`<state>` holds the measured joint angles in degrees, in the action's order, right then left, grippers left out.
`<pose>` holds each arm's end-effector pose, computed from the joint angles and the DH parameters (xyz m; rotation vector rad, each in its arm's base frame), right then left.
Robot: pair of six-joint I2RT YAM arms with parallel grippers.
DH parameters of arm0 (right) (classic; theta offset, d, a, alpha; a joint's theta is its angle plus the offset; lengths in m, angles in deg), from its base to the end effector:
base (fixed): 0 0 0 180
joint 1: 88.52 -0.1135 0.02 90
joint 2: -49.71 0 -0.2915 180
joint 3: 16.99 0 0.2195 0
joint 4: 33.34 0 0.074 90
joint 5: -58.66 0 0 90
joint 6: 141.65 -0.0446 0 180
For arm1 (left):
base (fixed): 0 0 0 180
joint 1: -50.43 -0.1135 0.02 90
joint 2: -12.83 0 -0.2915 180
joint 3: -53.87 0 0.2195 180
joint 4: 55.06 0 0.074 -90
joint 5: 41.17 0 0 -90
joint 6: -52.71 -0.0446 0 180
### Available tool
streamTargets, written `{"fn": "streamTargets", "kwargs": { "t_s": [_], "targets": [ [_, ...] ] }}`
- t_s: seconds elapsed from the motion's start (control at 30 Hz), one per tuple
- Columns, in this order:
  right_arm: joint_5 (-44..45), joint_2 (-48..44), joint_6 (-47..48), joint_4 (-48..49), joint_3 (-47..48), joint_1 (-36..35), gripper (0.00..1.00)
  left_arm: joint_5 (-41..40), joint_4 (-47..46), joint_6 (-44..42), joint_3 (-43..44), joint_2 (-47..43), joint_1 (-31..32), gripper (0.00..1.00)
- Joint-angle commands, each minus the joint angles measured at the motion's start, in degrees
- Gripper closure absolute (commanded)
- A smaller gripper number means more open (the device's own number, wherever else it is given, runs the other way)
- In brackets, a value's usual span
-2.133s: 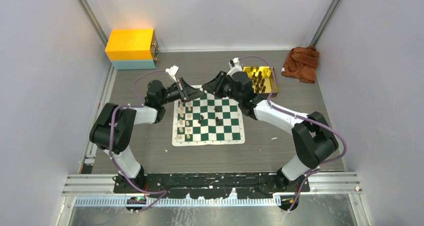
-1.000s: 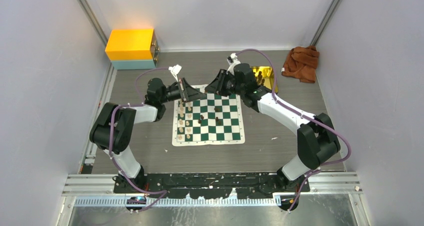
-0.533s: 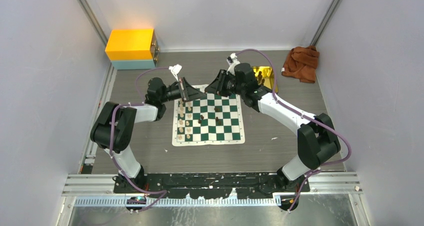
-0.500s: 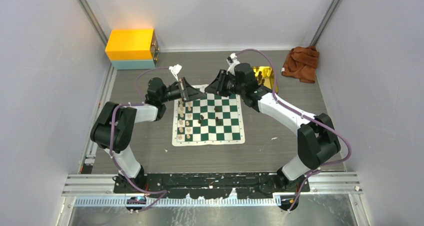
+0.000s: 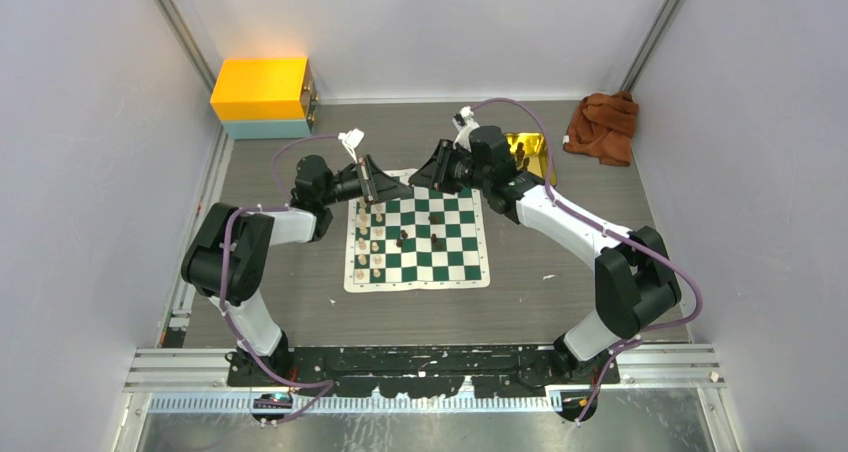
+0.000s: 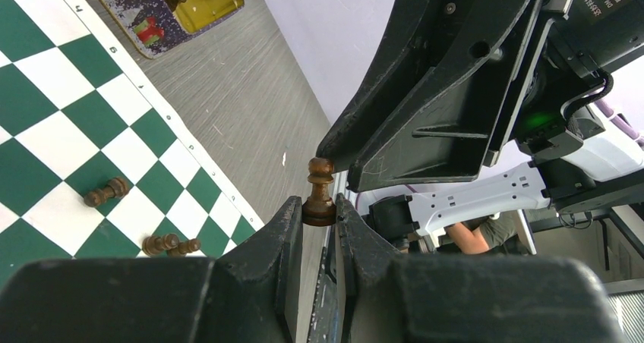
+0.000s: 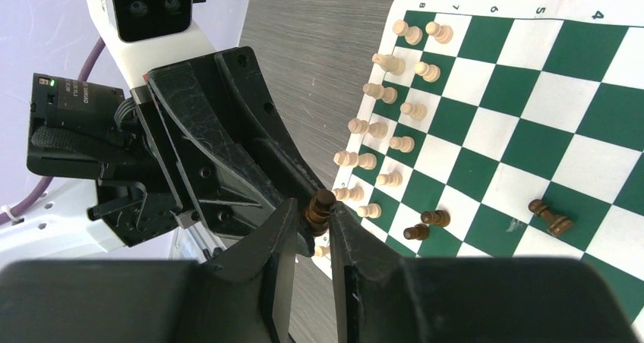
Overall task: Set up the chess pieces on the board
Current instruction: Place the chess piece on the chessboard.
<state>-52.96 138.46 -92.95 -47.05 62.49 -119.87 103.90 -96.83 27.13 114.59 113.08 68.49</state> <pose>0.2789 0.1891 0.3245 -0.0835 2.1426 1.1616 0.3125 -0.1404 0.2645 0.1736 1.8767 -1.7854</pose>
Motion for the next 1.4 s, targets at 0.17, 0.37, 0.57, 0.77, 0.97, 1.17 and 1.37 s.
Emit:
{"fn": "streamTargets", "kwargs": {
  "t_s": [0.17, 0.37, 0.57, 0.77, 0.97, 1.17, 1.37],
  "targets": [
    [-1.7, 0.2, -0.7, 4.0, 1.3, 0.2, 0.72, 1.5, -4.8, 0.3, 2.1, 0.0, 0.7, 0.99],
    [-2.0, 0.3, -0.4, 3.4, 1.6, 0.2, 0.72, 2.1, -5.1, 0.3, 2.1, 0.0, 0.7, 0.99],
    [-2.4, 0.3, -0.3, 2.9, 2.2, 0.4, 0.72, 2.5, -5.3, 0.4, 2.1, 0.1, 0.7, 1.00],
    [-2.6, 0.5, -0.4, 3.0, 2.3, 0.6, 0.74, 2.8, -5.5, 0.5, 2.2, 0.1, 0.9, 0.99],
    [-2.9, 0.4, -0.5, 3.2, 2.1, 0.9, 0.93, 2.8, -5.7, 0.6, 2.1, 0.5, 1.0, 1.00],
    [-2.7, -0.3, -0.1, 2.7, 1.7, 1.0, 0.99, 1.7, -4.7, 0.5, 2.0, 0.5, 0.9, 0.98],
    [0.2, -1.9, 3.2, 1.7, 0.9, 1.0, 0.99, -2.2, -4.5, 2.5, 1.4, 0.1, -0.4, 0.75]
  ]
}}
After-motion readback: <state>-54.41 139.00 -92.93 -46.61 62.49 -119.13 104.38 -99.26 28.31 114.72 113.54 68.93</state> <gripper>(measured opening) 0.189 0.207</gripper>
